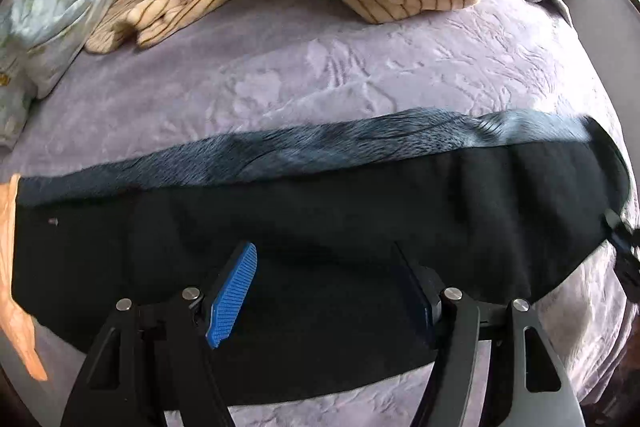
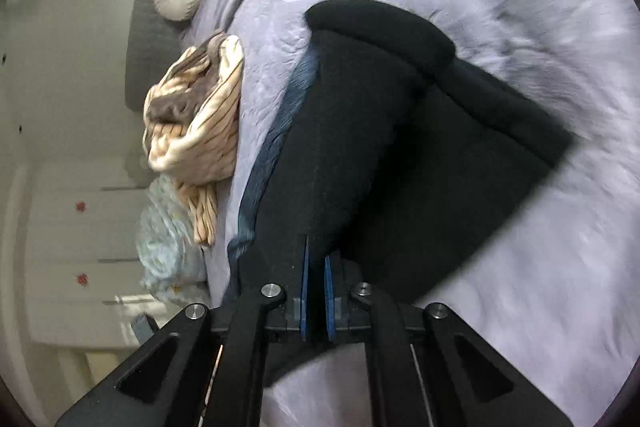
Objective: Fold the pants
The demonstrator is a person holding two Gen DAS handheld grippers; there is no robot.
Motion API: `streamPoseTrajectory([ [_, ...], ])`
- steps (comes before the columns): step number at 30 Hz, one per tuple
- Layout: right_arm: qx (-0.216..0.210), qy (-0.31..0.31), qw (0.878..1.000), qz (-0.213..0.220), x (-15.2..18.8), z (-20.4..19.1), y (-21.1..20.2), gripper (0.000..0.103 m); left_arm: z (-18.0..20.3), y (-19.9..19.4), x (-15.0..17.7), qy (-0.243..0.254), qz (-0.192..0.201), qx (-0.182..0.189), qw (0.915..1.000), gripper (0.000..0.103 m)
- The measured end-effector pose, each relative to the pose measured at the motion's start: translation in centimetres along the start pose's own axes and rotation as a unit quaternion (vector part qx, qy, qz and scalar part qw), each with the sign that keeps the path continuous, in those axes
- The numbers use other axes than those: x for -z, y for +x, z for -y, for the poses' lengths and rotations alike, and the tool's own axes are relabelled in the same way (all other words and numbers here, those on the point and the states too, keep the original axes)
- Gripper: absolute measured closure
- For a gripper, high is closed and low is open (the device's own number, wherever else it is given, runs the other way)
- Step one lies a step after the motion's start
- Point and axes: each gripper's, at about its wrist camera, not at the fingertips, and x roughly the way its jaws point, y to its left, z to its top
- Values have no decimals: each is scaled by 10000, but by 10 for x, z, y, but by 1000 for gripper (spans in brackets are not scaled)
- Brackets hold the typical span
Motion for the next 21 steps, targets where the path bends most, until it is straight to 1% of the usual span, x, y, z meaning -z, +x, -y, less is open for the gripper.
streamPoseTrajectory([
  [1, 112, -5, 9999, -33, 5, 3, -3, 96, -1, 2, 3, 11, -27, -37, 10000, 33],
  [3, 628, -137, 9977, -228, 9, 18, 3, 95, -5, 12, 12, 22, -188, -165, 9997, 33],
  [4, 697, -165, 9970, -300, 7, 23, 8, 91, -7, 18, 16, 23, -315, -256, 9992, 33],
  [6, 713, -79, 9961, -511, 3, 32, 15, 90, -9, 20, 19, 49, -364, -355, 9987, 33],
  [7, 739, -75, 9960, -506, 5, 31, 11, 85, -10, 18, 20, 61, -327, -351, 9988, 33],
  [8, 887, -129, 9946, -529, 7, 29, 7, 80, -11, 15, 20, 79, -273, -327, 9991, 33],
  [9, 1079, -184, 9924, -571, 11, 27, 2, 70, -12, 14, 19, 91, -260, -329, 9991, 33],
  [10, 1178, -216, 9910, -592, 14, 24, -2, 70, -12, 13, 18, 109, -247, -343, 9990, 33],
  [11, 1208, -252, 9908, -561, 15, 22, -7, 70, -12, 12, 16, 114, -218, -347, 9991, 33],
  [12, 1236, -428, 9906, -404, 18, 12, -17, 70, -12, 11, 13, 100, -192, -331, 9992, 33],
  [13, 1228, -645, 9900, -255, 17, 3, -23, 70, -11, 10, 11, 83, -168, -297, 9994, 33],
  [14, 1224, -1037, 9870, -44, 14, -16, -30, 70, -8, 10, 7, 81, -139, -265, 9995, 33],
  [15, 1253, -1268, 9840, 49, 10, -29, -30, 70, -6, 11, 2, 98, -103, -252, 9996, 33],
  [16, 1306, -1544, 9793, 116, 2, -46, -25, 70, 0, 13, -3, 140, -57, -245, 9996, 33],
  [19, 1586, -1980, 9671, 164, -23, -68, 0, 70, 12, 21, -21, 103, 80, -299, 9995, 33],
  [21, 1631, -1998, 9661, 137, -46, -70, 28, 70, 14, 31, -36, -146, 183, -373, 9990, 33],
])
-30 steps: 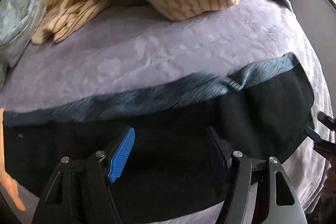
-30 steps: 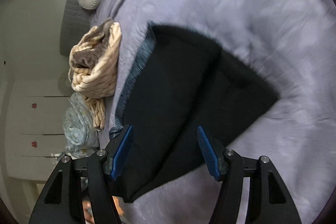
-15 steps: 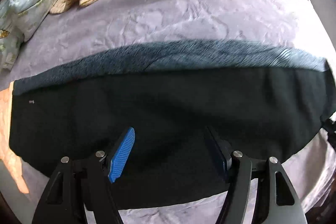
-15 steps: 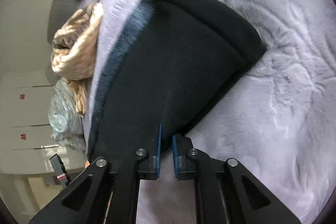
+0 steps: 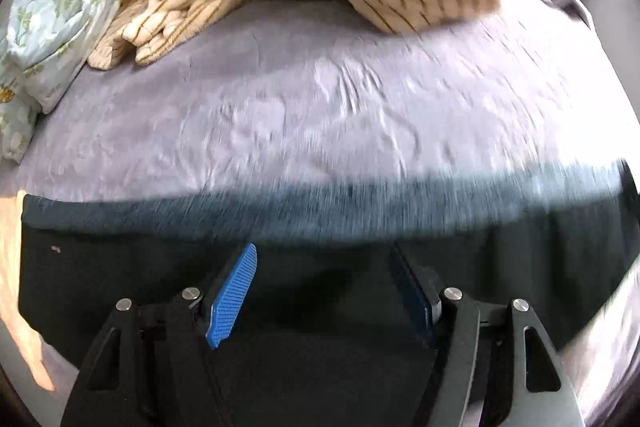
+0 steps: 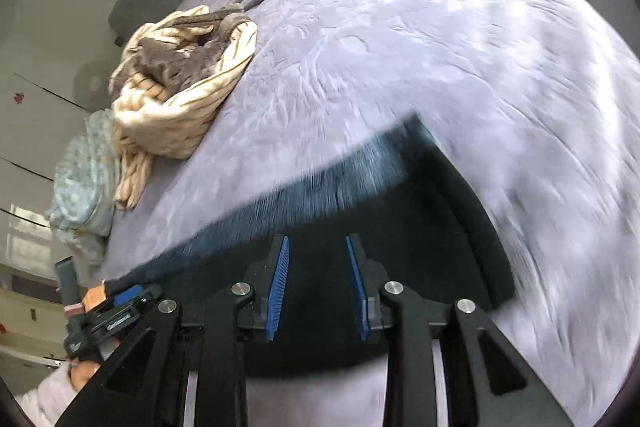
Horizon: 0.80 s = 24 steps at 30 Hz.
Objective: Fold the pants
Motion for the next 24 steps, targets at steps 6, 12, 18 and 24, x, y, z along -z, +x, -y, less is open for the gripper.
streamPoseTrajectory([
  [6, 920, 567, 9941, 69, -16, 46, 31, 103, -16, 23, -10, -336, -4, -269, 9991, 23],
  [12, 561, 1116, 9921, 93, 3, 54, -8, 77, -67, -4, 12, -252, -151, -562, 9980, 23],
  [18, -781, 749, 9928, -512, 56, -5, -7, 56, -125, -33, 65, -578, -443, -865, 9936, 23],
  [24, -1892, 452, 9641, -1806, 151, -93, 41, 56, -173, -41, 113, -952, -675, -952, 9886, 23],
])
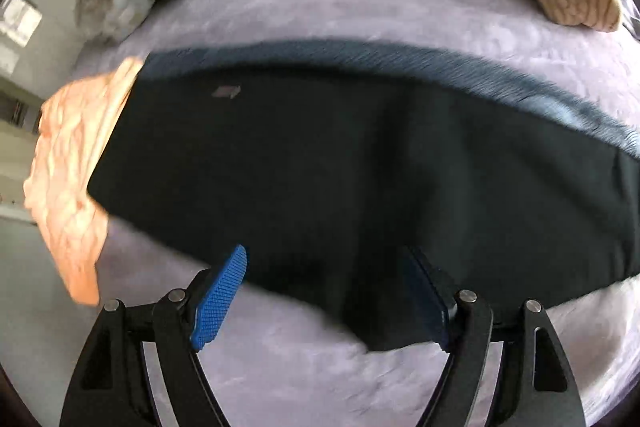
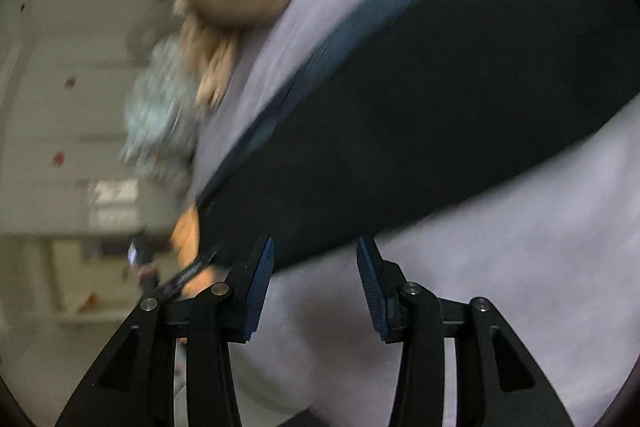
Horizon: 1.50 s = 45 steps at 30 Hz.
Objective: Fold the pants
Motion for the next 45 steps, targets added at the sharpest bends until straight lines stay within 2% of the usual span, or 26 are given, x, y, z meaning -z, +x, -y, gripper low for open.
streamPoseTrajectory([
  [3, -358, 27, 9977, -567, 34, -24, 58, 56, -28, 8, 4, -91, -37, 4, 10000, 23],
  [5, -581, 116, 9947, -840, 53, -39, 101, 56, -52, 9, 0, -109, 82, 45, 9999, 23],
  [8, -760, 324, 9913, -1024, 72, -53, 155, 56, -88, 20, -16, 71, 237, 8, 9997, 23],
  [11, -908, 634, 9897, -910, 79, -61, 191, 56, -124, 37, -34, 159, 371, -76, 9992, 23],
  [13, -893, 746, 9904, -751, 83, -62, 199, 55, -143, 54, -40, 158, 318, -44, 9994, 23],
  [16, -736, 969, 9907, -604, 89, -60, 208, 55, -161, 74, -42, 232, 211, 544, 9980, 22],
  [19, -671, 909, 9921, -549, 84, -64, 206, 55, -158, 76, -42, 492, 339, 563, 9966, 21],
  [24, -738, 979, 9915, -441, 78, -65, 213, 54, -161, 81, -43, 437, 393, 733, 9956, 20],
  [26, -610, 1058, 9914, -468, 77, -65, 218, 64, -161, 81, -43, 445, 396, 773, 9952, 20],
  [27, -452, 1122, 9914, -501, 76, -65, 220, 89, -161, 80, -46, 443, 388, 805, 9950, 20],
  [29, -332, 1086, 9925, -450, 74, -71, 216, 94, -167, 81, -48, 460, 394, 884, 9942, 20],
  [32, -213, 379, 9989, -173, 79, -105, 194, 97, -173, 84, -47, 539, 454, 970, 9928, 20],
  [35, 303, 343, 9984, -341, 90, -90, 204, 98, -170, 90, -47, 612, 490, 917, 9927, 20],
  [38, 433, 739, 9951, -499, 98, -66, 208, 98, -169, 84, -45, 576, 467, 834, 9938, 20],
  [41, 506, 697, 9959, -262, 93, -63, 178, 90, -160, 65, -39, 589, 501, 742, 9942, 20],
  [42, 482, 723, 9961, -139, 89, -61, 169, 78, -157, 58, -37, 597, 571, 750, 9938, 20],
  [43, 461, 784, 9959, 4, 86, -57, 161, 58, -156, 53, -38, 599, 644, 761, 9932, 20],
  [44, 488, 917, 9944, 215, 78, -52, 152, 50, -154, 50, -41, 582, 705, 770, 9928, 20],
  [45, 490, 1001, 9933, 304, 73, -47, 148, 47, -153, 49, -43, 551, 735, 776, 9927, 20],
])
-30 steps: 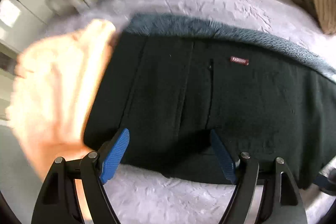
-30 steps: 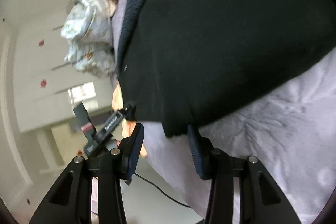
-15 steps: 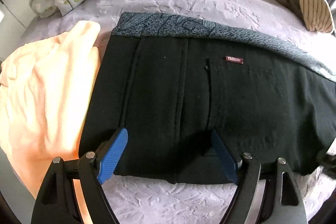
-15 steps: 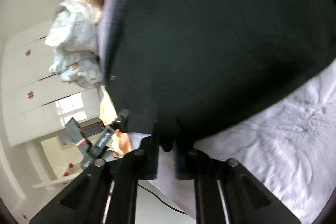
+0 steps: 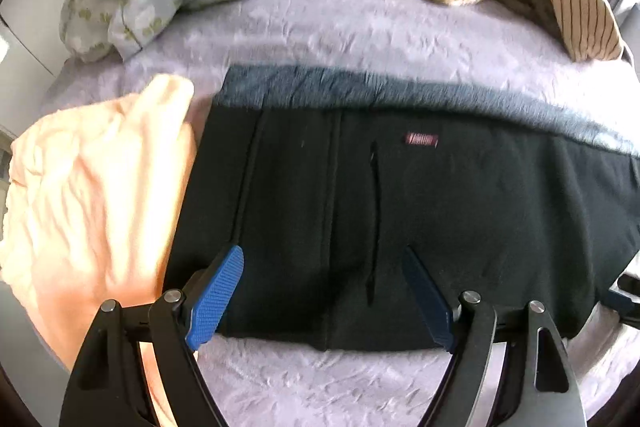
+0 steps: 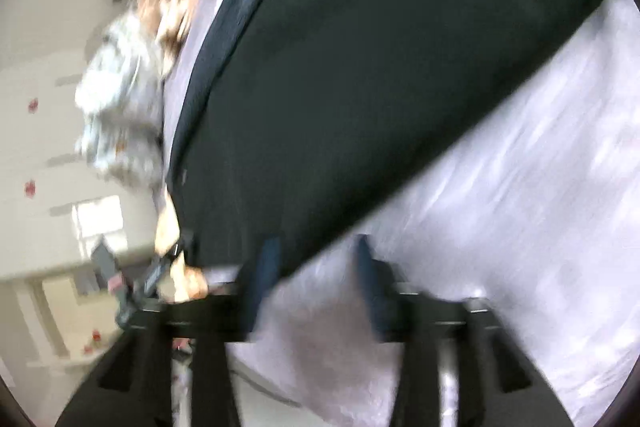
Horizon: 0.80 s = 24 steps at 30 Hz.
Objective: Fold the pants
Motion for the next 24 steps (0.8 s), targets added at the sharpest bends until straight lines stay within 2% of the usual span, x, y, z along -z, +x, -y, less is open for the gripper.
streamPoseTrajectory([
  [2, -49, 219, 9997, -35, -13, 7, 5, 48, 1, 9, -5, -112, -78, -67, 9999, 20],
  [3, 18, 367, 9993, -99, -18, 11, 12, 58, -1, 13, -6, -124, -127, -120, 9998, 20],
  [4, 13, 411, 9991, -114, -20, 10, 16, 82, -1, 17, -4, -133, -176, -198, 9996, 20],
  [7, -150, 222, 9996, 73, -19, 0, 4, 87, -6, 22, 5, -19, -82, -216, 9997, 18],
  [8, -39, 95, 9999, 90, -15, 3, 3, 87, -9, 27, 10, 55, -79, -278, 9996, 7],
  [9, 100, 181, 9998, 7, -12, 14, 7, 87, -12, 34, 14, 75, -160, -311, 9994, 0],
  [10, 72, 343, 9994, -30, -10, 23, 9, 89, -17, 37, 16, 39, -208, -268, 9994, 0],
  [12, -81, 587, 9982, -115, -11, 26, 8, 86, -21, 33, 12, -22, -277, -297, 9992, 0],
  [13, 56, 449, 9988, -163, -12, 20, 3, 79, -22, 28, 9, -54, -316, -343, 9989, 0],
  [14, 227, 139, 9993, -269, -12, 6, -5, 79, -23, 20, 4, -135, -300, -264, 9991, 0],
  [16, 222, -386, 9984, -356, -11, -19, -14, 79, -25, 3, -5, -281, -33, 22, 9996, 0],
  [18, 264, -1101, 9932, -255, -18, -57, -19, 79, -22, -5, -18, -310, 186, 133, 9993, 0],
  [20, 334, -1595, 9864, -221, -31, -92, -6, 72, -18, -3, -33, -336, 281, 209, 9988, 0],
  [21, 420, -1858, 9814, -221, -40, -113, 8, 63, -15, 2, -43, -349, 298, 165, 9988, 0],
  [22, 496, -2052, 9772, -237, -46, -126, 21, 60, -11, 8, -51, -359, 308, 34, 9989, 0],
  [24, 591, -2411, 9682, -313, -58, -152, 56, 60, -11, 23, -63, -460, 281, -209, 9983, 0],
])
